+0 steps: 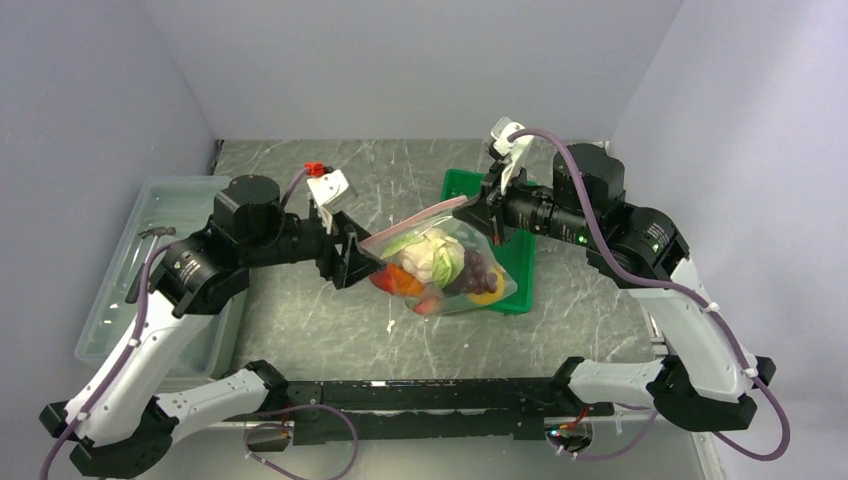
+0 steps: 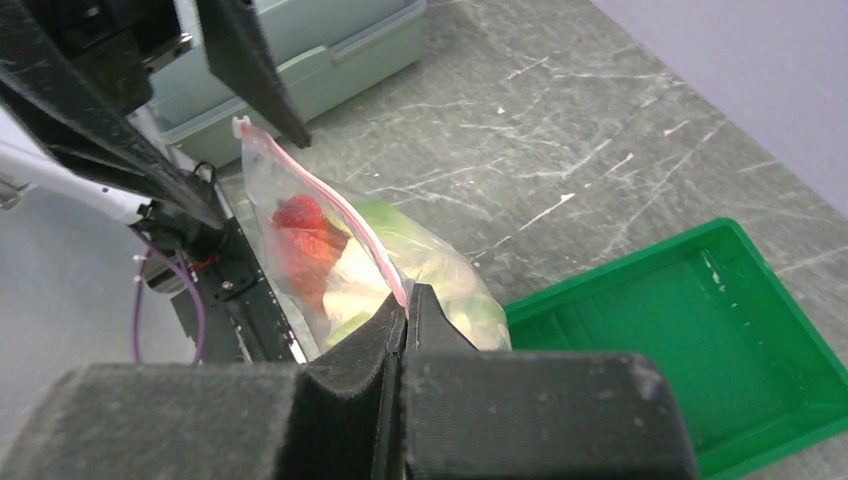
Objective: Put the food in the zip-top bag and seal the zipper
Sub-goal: Zip the zipper food storage bag, then place the zipper food storage bag at the center of the board.
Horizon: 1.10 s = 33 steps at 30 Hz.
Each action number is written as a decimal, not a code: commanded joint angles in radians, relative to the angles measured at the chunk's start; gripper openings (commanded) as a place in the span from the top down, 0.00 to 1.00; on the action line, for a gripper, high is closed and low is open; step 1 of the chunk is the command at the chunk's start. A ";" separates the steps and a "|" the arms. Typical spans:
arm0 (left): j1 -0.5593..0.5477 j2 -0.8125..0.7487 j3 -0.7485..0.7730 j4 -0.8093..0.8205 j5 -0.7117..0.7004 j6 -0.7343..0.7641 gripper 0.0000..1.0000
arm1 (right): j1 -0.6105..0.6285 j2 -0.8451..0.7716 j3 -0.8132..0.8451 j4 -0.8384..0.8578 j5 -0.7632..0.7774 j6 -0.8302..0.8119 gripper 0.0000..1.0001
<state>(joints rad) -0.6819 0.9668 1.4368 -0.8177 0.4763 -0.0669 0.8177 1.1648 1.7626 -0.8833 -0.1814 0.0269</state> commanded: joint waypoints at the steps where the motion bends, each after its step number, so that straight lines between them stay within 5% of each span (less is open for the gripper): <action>1: 0.001 0.025 0.049 0.057 0.003 0.006 0.28 | -0.003 -0.008 0.039 0.072 -0.097 -0.012 1.00; 9: 0.001 0.064 0.056 0.101 0.054 0.009 0.26 | -0.002 -0.013 -0.003 0.093 -0.245 -0.010 1.00; 25: 0.001 0.109 0.067 0.084 0.288 -0.001 0.27 | -0.003 0.029 -0.022 0.129 -0.240 0.018 1.00; 33: 0.002 0.108 0.009 0.069 0.231 0.007 0.28 | -0.003 0.069 0.021 0.136 -0.219 0.031 1.00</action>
<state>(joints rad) -0.6819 1.0779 1.4651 -0.7513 0.7101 -0.0666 0.8177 1.2255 1.7210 -0.8619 -0.4015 0.0372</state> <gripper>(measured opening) 0.730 0.010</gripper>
